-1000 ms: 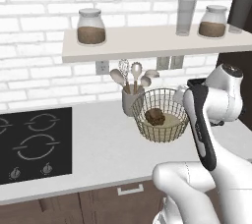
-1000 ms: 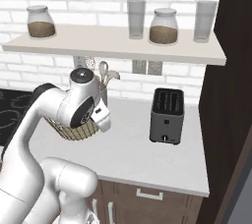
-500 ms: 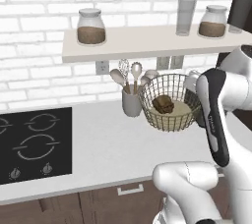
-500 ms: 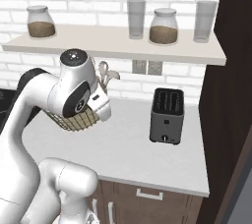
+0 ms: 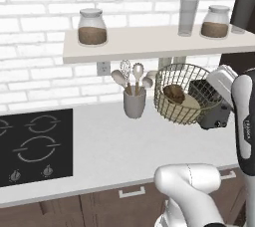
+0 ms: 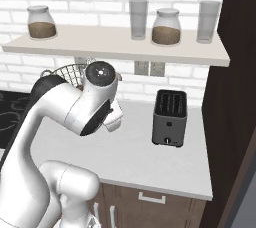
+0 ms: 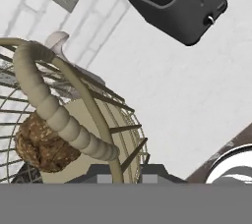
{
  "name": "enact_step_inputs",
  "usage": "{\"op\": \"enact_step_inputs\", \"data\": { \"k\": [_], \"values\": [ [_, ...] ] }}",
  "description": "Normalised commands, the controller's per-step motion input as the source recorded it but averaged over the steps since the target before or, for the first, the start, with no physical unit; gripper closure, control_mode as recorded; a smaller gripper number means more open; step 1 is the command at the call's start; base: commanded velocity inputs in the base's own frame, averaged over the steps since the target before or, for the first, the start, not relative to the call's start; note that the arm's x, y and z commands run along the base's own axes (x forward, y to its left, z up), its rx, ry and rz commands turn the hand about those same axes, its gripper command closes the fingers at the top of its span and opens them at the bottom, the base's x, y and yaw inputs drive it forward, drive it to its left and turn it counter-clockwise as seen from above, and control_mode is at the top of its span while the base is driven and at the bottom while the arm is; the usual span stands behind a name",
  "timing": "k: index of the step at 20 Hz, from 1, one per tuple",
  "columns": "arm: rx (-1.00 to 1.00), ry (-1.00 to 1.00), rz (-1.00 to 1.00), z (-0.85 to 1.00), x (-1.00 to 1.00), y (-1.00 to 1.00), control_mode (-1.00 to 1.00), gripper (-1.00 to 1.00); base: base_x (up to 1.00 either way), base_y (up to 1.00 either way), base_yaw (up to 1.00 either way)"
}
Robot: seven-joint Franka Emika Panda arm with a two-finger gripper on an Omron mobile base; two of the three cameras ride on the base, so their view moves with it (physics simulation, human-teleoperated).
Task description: Open the cabinet, pick up the bread from the cabinet and place it in the basket. Then move the basket to the dining counter.
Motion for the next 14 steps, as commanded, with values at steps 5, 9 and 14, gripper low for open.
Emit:
{"op": "enact_step_inputs", "data": {
  "k": [5,9,14],
  "values": [
    [0.13,-0.07,-0.06,0.02,-0.11,-0.03,1.00,1.00,-0.09,0.00,-0.03],
    [0.00,0.00,0.00,0.00,0.00,0.00,1.00,1.00,-0.65,0.05,-0.01],
    [0.00,0.00,0.00,0.00,0.00,0.00,1.00,1.00,-1.00,0.77,0.07]
  ]
}}
